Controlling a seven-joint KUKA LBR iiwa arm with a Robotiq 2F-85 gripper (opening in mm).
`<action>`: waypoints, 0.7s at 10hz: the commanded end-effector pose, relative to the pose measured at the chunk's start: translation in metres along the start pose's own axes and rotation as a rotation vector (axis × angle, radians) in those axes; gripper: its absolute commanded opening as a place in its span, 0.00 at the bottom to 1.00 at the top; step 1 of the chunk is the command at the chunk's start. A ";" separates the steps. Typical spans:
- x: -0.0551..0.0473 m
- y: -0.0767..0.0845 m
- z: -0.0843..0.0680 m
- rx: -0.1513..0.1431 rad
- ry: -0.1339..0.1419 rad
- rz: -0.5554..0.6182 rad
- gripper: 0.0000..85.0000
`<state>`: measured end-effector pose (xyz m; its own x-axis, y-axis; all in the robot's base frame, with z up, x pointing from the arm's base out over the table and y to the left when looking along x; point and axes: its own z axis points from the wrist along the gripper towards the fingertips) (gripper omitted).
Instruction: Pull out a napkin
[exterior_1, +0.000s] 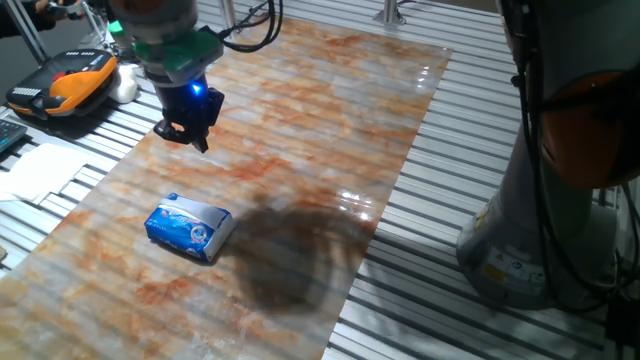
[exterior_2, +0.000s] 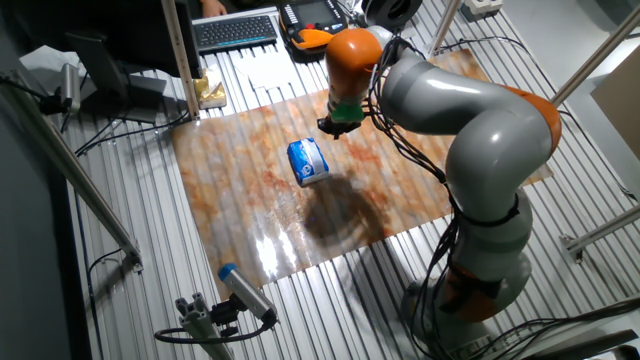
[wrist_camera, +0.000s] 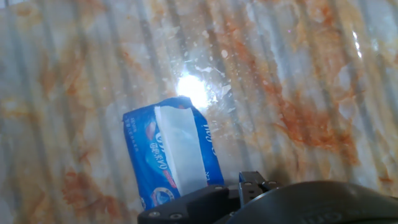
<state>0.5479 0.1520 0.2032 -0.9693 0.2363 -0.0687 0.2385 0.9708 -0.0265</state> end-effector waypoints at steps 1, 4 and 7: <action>0.000 0.000 0.000 -0.005 0.005 0.004 0.00; 0.000 0.000 0.000 -0.002 0.005 0.004 0.00; 0.000 0.000 0.000 -0.003 -0.005 -0.003 0.00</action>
<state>0.5480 0.1516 0.2034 -0.9699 0.2321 -0.0737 0.2343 0.9719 -0.0223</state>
